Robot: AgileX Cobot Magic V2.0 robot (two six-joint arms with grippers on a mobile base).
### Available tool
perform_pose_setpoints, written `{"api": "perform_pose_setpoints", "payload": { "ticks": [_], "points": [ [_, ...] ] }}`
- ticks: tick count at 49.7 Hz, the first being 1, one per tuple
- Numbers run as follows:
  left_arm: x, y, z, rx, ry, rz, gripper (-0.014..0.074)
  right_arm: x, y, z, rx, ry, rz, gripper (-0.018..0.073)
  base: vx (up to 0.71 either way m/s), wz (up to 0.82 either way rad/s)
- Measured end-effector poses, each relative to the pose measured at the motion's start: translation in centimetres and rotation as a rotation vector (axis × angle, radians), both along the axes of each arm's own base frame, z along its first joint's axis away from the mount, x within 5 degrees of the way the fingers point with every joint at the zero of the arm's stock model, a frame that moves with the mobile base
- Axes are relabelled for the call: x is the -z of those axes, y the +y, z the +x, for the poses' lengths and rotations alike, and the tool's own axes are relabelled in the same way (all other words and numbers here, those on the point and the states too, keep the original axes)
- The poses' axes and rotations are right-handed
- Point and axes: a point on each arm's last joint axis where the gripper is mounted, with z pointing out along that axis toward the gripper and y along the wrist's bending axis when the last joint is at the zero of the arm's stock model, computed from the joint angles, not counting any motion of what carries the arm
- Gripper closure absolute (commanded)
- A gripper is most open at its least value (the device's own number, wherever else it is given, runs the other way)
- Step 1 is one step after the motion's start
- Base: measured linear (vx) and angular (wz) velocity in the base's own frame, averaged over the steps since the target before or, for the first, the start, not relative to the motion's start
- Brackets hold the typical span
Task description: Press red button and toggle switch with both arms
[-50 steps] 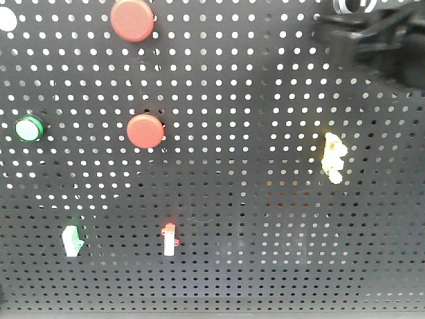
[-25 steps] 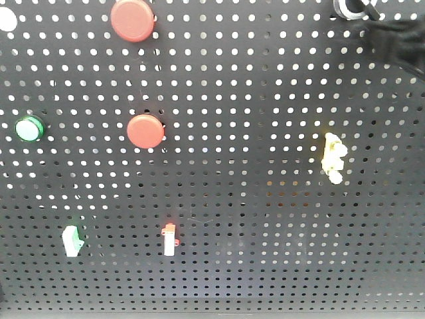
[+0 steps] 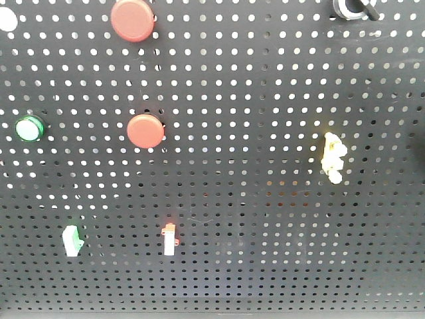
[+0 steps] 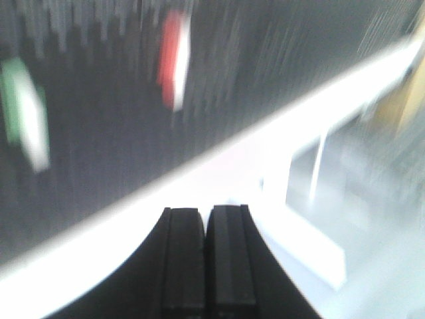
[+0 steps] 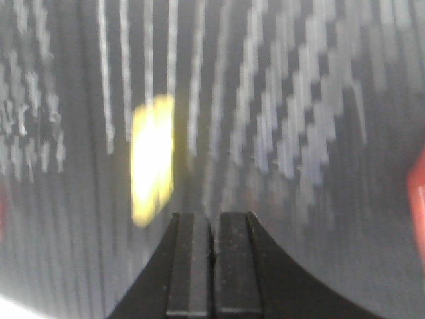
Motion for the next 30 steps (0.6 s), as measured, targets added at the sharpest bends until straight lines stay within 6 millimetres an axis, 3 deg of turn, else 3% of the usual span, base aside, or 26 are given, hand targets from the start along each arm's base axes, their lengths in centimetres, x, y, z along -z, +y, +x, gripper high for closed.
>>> {"api": "perform_pose_setpoints", "payload": {
  "ticks": [5, 13, 20, 30],
  "points": [
    [1.4, 0.3, -0.7, -0.005, 0.016, 0.004, 0.0594, 3.7, -0.7, -3.0, 0.011, -0.024, 0.000, 0.0562, 0.00, 0.00],
    [0.5, 1.1, -1.4, -0.082, -0.149, -0.061, 0.0594, 7.8, -1.6, -5.4, 0.043, -0.115, 0.010, 0.0562, 0.00, 0.00],
    [0.2, 1.9, -0.4, -0.212, -0.276, -0.111, 0.0594, 8.6, -2.0, -5.4, 0.098, -0.241, 0.047, 0.0562, 0.00, 0.00],
    [0.5, 2.0, 0.5, -0.252, -0.273, -0.111, 0.0594, 7.9, -2.3, -4.7, 0.144, -0.334, 0.078, 0.0562, 0.00, 0.00]
  ]
}}
